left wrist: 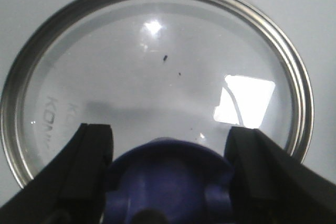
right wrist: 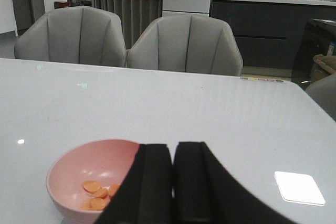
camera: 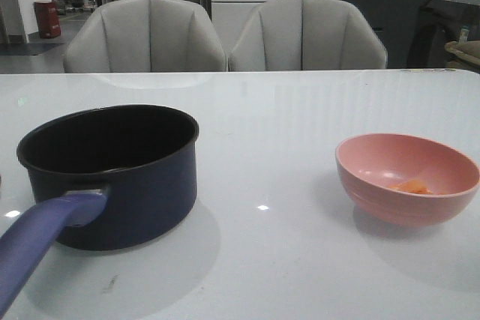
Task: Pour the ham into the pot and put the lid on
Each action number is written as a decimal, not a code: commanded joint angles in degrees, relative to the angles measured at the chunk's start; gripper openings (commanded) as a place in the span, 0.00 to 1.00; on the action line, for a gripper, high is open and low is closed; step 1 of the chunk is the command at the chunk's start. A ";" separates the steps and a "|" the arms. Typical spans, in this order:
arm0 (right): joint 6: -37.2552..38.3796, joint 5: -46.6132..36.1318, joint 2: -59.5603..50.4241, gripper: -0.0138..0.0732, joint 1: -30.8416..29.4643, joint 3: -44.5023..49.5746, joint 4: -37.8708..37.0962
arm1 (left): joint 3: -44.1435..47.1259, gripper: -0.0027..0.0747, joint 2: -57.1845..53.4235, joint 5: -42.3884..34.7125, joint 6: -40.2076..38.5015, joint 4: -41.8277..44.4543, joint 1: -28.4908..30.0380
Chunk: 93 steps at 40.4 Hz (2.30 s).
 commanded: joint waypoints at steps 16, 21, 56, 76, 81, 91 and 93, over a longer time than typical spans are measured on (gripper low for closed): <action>-0.12 -5.01 -1.12 0.33 -0.32 0.63 -0.63 | -1.53 0.83 -2.16 0.98 2.89 -3.76 -0.24; -0.12 -5.01 -1.12 0.33 -0.32 0.63 -0.63 | -2.70 0.83 -2.28 2.39 3.04 -3.86 -0.24; -0.12 -5.01 -1.12 0.33 -0.32 0.63 -0.63 | 16.28 0.82 -49.58 -20.32 5.99 -1.62 -10.98; -0.12 -5.01 -1.07 0.33 -0.32 0.63 -0.63 | 47.09 0.82 -85.41 -49.61 5.99 -4.16 -16.26; -0.12 -5.01 -1.07 0.33 -0.32 0.63 -0.63 | 54.00 0.82 -92.00 -53.07 5.99 -5.87 -16.26; -0.12 -5.77 -1.06 0.33 -0.32 0.63 -0.63 | 62.20 0.82 -100.92 -56.18 5.99 -6.13 -16.51; -0.12 -7.47 -1.06 0.33 -0.32 0.63 -0.63 | 62.47 0.82 -101.18 -56.31 5.99 -6.13 -17.08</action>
